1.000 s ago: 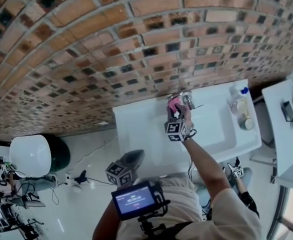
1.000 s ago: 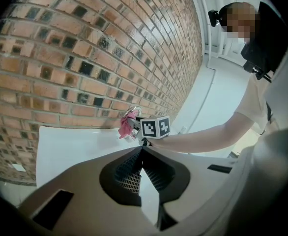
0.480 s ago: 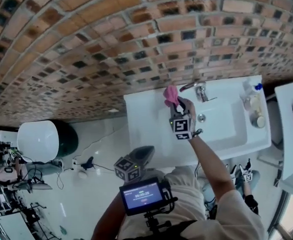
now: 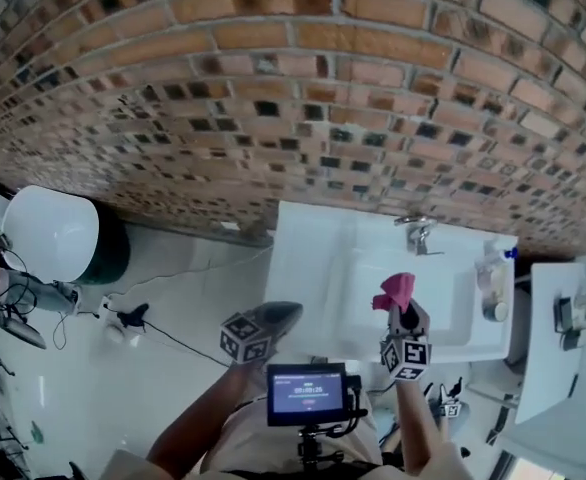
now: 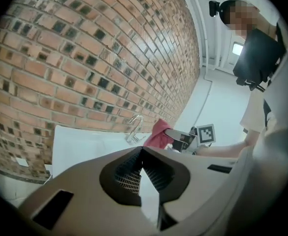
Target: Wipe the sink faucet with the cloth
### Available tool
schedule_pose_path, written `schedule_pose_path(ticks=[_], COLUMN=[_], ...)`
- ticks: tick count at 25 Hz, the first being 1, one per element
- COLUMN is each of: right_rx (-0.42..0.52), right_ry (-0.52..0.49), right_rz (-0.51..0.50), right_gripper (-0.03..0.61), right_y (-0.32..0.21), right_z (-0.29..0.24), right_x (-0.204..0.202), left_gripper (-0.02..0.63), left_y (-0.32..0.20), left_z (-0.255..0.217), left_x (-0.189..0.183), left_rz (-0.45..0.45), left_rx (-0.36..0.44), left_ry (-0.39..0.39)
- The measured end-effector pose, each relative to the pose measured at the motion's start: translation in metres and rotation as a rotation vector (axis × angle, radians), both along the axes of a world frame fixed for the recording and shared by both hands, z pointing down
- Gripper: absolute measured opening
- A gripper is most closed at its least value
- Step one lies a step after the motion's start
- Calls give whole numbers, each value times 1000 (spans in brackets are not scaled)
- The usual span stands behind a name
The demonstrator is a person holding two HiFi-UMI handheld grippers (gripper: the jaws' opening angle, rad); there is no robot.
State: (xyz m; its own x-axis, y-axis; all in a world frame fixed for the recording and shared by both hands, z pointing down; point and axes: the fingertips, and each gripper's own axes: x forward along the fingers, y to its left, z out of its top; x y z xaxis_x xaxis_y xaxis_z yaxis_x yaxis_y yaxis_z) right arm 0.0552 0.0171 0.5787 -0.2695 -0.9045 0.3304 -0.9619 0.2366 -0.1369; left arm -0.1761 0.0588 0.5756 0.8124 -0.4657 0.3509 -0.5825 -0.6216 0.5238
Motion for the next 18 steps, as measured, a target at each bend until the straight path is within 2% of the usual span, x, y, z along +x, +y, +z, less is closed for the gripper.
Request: schedule_pose_path(ticks=[2, 5, 8, 14, 18], right_rx=[-32, -70, -69, -57, -89], right_ry=[-32, -53, -71, -160, -214], right_rz=[53, 97, 127, 133, 171], right_gripper=[69, 71, 71, 72, 72], right_y=[25, 60, 72, 87, 126], right_z=[0, -5, -22, -57, -62], right_x=[0, -20, -43, -110, -136], left_gripper=[-6, -6, -6, -6, -6], left_y=[6, 27, 41, 73, 107], left_z=[-8, -20, -28, -34, -24], left_x=[-22, -65, -104, -195, -240], left_rz=[-6, -37, -60, -102, -125], left_rx=[21, 42, 55, 76, 53], left_ry=[20, 46, 70, 93, 109])
